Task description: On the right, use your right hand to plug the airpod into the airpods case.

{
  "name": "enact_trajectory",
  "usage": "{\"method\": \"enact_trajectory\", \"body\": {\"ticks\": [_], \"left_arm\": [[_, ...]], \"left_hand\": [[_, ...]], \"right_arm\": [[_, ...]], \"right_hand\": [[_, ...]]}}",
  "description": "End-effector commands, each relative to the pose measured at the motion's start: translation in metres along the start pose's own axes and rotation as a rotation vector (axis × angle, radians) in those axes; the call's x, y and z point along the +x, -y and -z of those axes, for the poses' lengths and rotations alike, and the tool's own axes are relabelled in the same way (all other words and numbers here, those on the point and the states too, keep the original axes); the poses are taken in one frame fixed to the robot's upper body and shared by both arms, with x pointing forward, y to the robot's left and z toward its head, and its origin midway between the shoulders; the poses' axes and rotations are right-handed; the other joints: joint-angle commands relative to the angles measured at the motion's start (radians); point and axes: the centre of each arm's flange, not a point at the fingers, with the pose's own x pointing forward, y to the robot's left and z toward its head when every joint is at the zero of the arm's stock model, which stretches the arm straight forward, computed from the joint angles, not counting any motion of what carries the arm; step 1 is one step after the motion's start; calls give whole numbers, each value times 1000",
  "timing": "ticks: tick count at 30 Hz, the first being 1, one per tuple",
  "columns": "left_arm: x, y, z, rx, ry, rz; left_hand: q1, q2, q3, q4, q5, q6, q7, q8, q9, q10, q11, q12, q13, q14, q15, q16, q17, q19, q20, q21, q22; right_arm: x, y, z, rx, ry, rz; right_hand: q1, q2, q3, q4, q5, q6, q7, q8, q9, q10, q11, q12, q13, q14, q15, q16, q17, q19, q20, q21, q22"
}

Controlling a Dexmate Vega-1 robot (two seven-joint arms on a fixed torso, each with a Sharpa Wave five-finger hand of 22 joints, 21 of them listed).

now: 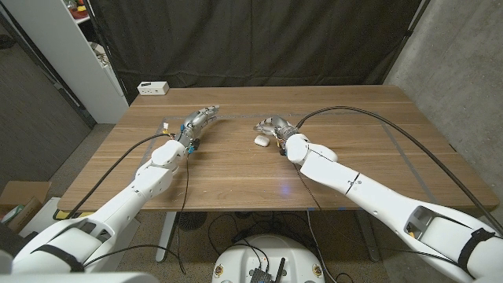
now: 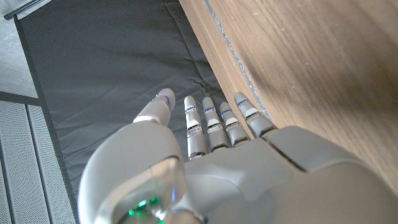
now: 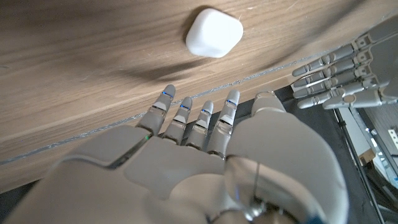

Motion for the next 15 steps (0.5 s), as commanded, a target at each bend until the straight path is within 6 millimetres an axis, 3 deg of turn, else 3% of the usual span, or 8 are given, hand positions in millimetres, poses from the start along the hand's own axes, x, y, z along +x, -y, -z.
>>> {"method": "enact_trajectory", "body": {"ticks": [1,4,5,10,15], "left_arm": [[-13,-6,-11,9,20,-10],[-18,-8,-14,11,25,-16],[-19,-9,-15,14,25,-18],[-29,-15,-20,18,49,-15],[-32,-19,-21,19,58,-16]], "left_hand": [[1,-1,1,0,7,4,1,-5,3,10,-4,6,5,8,-47,1,3,6,-1,-3,4],[1,-1,1,0,7,2,0,-5,3,8,-3,5,5,8,-48,1,3,6,-1,-3,4],[1,-2,1,0,7,2,-1,-5,3,8,-3,4,5,8,-48,1,3,6,-1,-3,4],[0,-2,0,0,7,-1,-3,-6,3,8,-3,4,5,8,-46,1,3,6,-1,-3,4],[-1,-3,0,0,6,-5,-5,-7,3,9,-6,4,5,8,-46,1,3,7,-1,-4,4]], "right_arm": [[-13,41,24,212,22,68],[-16,52,37,264,28,81],[-17,56,41,268,34,86],[-28,77,66,364,81,137],[-33,87,80,486,88,143]], "right_hand": [[-11,13,14,-2,13,-55,-23,5,3,-4,-1,-3,1,33,-90,6,-7,49,-17,15,6],[-13,15,25,-8,16,-86,-17,8,3,-2,2,-3,-2,56,-99,5,-16,88,-31,23,6],[-14,16,30,-11,17,-98,-4,9,3,-1,19,-3,-4,72,-100,6,-20,95,-32,22,6],[-9,18,45,-22,20,-121,-22,11,4,4,15,-2,-6,84,-101,-1,-28,132,-47,29,7],[-1,23,60,-34,22,-144,-5,11,3,11,15,-1,-9,91,-106,-7,-32,149,-61,30,7]]}}
